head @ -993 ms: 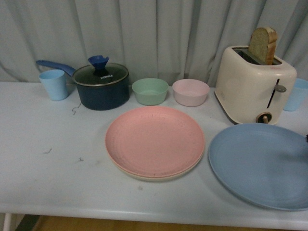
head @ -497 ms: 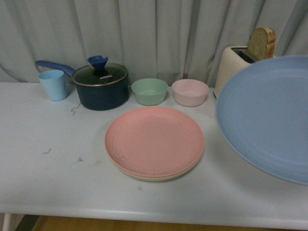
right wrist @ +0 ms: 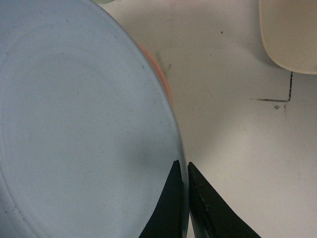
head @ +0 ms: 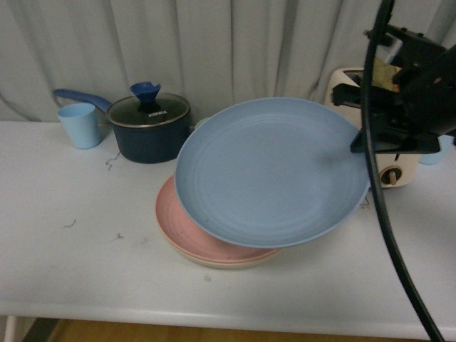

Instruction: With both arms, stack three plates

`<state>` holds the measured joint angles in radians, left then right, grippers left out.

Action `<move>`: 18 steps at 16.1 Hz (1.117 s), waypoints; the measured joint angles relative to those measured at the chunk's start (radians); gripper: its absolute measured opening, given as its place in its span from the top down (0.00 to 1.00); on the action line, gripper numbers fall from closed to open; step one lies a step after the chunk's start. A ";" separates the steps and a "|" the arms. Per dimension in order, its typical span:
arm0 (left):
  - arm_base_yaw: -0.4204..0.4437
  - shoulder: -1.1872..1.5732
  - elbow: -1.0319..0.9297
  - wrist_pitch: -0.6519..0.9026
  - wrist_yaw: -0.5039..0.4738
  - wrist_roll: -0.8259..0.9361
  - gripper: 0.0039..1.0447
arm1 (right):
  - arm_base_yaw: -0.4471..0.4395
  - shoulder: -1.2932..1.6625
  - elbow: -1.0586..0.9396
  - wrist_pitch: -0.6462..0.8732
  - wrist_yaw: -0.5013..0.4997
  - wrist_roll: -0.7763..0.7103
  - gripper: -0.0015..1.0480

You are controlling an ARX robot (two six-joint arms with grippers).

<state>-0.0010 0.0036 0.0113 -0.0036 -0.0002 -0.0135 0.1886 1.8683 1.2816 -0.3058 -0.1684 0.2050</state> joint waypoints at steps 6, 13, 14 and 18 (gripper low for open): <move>0.000 0.000 0.000 0.000 0.000 0.000 0.06 | 0.021 0.231 0.109 0.033 0.044 0.127 0.97; 0.000 0.000 0.000 0.000 0.000 0.000 0.06 | 0.071 0.343 0.185 0.060 -0.010 0.232 0.88; 0.000 0.000 0.000 0.000 0.000 0.000 0.06 | 0.073 0.342 0.185 0.060 -0.011 0.244 0.78; 0.000 0.000 0.000 0.000 0.000 0.000 0.06 | 0.048 0.195 0.058 0.189 -0.007 0.249 0.30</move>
<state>-0.0010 0.0036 0.0113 -0.0036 -0.0002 -0.0135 0.2371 2.0628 1.3396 -0.1165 -0.1753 0.4541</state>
